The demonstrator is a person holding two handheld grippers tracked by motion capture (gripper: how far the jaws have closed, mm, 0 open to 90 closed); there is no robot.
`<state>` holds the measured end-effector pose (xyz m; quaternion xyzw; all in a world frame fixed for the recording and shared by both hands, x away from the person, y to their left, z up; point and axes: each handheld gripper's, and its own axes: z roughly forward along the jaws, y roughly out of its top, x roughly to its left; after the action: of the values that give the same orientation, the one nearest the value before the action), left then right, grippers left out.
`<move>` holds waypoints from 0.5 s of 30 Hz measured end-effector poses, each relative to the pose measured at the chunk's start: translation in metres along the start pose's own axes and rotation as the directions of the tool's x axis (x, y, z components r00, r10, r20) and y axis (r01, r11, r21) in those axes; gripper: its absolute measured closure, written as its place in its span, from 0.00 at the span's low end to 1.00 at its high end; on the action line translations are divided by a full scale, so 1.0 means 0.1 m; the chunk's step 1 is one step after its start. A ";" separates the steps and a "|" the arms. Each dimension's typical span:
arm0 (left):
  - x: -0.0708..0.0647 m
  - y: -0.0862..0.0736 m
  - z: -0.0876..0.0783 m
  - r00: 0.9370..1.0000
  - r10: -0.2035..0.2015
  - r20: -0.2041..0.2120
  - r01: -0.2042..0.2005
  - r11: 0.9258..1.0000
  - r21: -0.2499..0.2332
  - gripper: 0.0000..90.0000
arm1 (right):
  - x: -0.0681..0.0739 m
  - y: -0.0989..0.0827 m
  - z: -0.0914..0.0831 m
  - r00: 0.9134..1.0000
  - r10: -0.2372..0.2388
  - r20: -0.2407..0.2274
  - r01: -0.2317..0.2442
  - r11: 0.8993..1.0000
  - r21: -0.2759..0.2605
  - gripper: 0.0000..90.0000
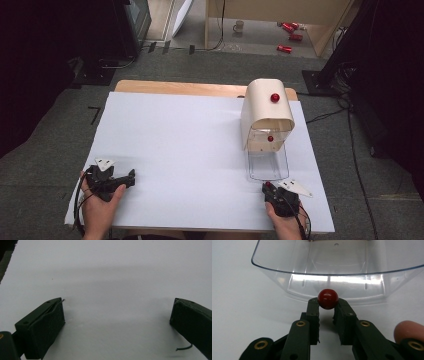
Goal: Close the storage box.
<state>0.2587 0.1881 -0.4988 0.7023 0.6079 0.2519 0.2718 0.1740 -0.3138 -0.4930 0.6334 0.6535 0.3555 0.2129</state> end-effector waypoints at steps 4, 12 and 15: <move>0.00 0.00 0.00 1.000 0.000 0.000 0.000 1.000 0.000 0.00 | -0.01 0.02 -0.01 1.000 0.008 -0.012 -0.008 1.000 -0.014 0.85; 0.00 0.00 0.00 1.000 0.001 0.000 -0.001 1.000 0.000 0.00 | -0.03 0.10 -0.03 1.000 0.015 -0.027 -0.016 0.999 -0.034 0.86; 0.00 0.00 0.00 1.000 -0.001 -0.001 0.001 1.000 -0.001 0.00 | -0.03 0.14 -0.03 0.999 0.018 -0.032 -0.019 0.999 -0.037 0.86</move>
<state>0.2586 0.1880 -0.4989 0.7019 0.6080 0.2524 0.2720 0.1818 -0.3181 -0.4811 0.6297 0.6442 0.3795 0.2109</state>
